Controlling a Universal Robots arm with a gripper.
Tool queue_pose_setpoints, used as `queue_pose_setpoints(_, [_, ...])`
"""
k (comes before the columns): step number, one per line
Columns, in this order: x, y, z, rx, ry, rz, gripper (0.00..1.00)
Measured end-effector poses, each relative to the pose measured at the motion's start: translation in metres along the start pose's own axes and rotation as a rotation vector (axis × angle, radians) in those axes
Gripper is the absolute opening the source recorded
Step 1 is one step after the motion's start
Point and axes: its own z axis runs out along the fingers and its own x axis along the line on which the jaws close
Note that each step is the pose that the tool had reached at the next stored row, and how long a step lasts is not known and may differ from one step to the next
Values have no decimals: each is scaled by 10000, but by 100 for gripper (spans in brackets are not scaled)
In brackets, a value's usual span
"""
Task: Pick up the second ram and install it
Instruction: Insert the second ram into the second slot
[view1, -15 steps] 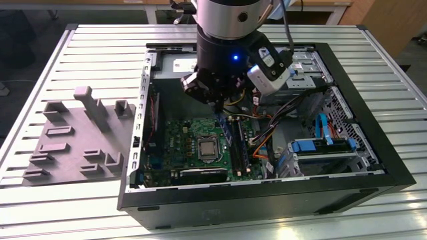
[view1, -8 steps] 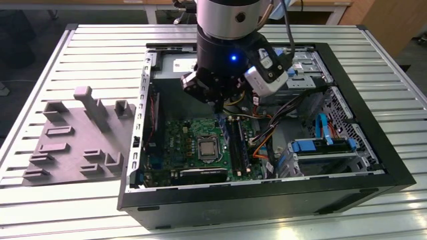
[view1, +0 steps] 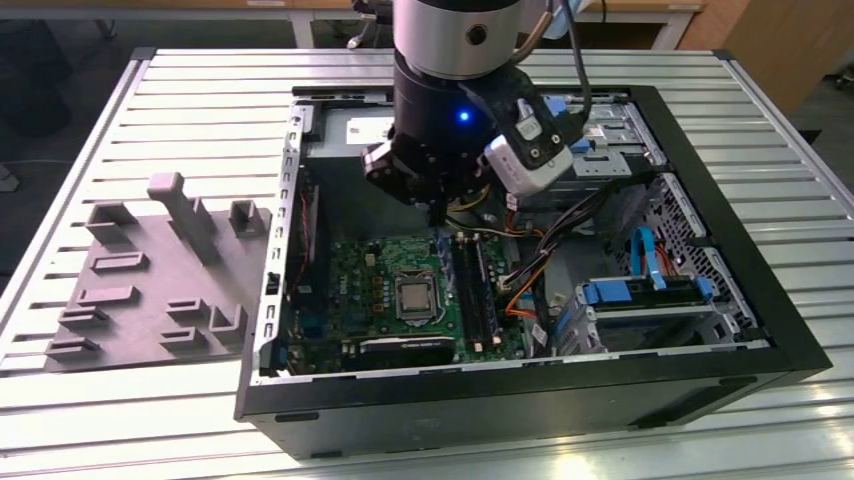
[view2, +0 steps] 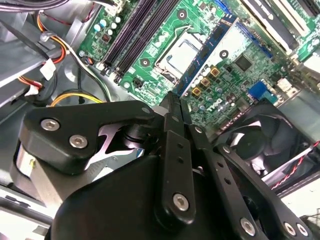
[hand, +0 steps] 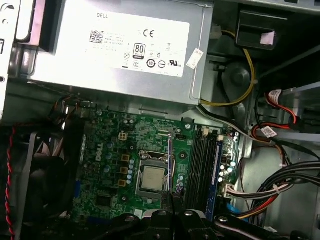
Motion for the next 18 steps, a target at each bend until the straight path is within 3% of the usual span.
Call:
queue_pose_setpoints(7, [0, 0, 0, 2, -17, 541, 12])
queue_pose_setpoints(13, [-2, 0, 0, 3, -18, 589, 12])
queue_pose_setpoints(18, [-71, -9, 2, 1, -9, 605, 12])
